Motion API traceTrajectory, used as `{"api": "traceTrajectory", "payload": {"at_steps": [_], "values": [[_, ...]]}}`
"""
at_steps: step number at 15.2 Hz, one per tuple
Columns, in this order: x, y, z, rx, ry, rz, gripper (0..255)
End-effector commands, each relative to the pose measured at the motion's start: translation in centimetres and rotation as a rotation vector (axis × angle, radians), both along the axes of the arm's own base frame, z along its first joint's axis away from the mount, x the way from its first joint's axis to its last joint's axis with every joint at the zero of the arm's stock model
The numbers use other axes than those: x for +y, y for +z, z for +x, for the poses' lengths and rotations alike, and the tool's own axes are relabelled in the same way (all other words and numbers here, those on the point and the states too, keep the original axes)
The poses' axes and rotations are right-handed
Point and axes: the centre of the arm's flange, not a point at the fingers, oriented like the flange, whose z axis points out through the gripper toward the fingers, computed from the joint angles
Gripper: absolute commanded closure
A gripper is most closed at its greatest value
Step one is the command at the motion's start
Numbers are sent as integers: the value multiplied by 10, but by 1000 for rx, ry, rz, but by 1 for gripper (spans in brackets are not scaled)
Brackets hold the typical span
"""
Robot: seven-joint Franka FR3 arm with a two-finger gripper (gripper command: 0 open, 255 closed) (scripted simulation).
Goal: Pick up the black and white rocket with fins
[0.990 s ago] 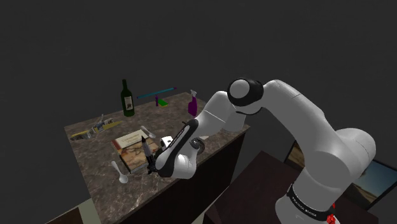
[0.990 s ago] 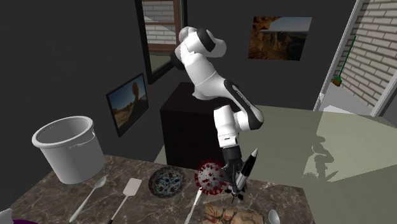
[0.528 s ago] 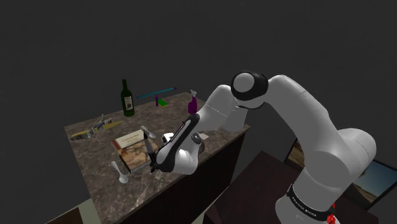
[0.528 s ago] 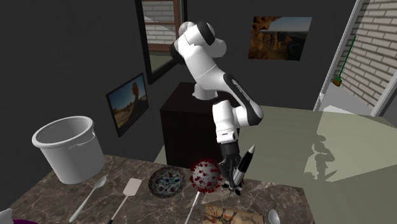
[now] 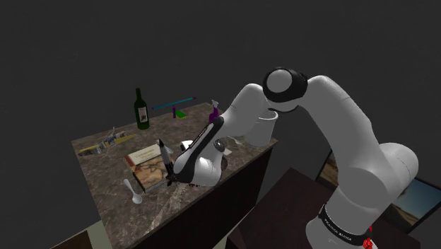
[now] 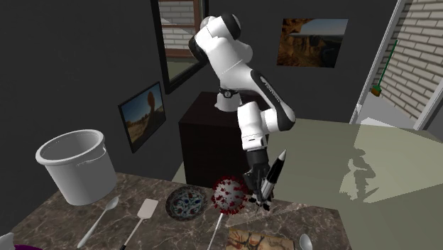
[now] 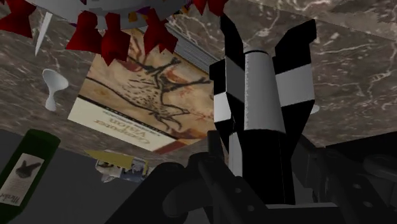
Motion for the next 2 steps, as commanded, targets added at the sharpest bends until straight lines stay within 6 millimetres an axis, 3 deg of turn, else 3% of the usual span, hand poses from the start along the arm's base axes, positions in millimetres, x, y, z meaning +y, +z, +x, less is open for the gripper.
{"api": "traceTrajectory", "payload": {"at_steps": [1,2], "values": [[0,6,0,0,0,0,255],[0,6,0,0,0,0,255]]}}
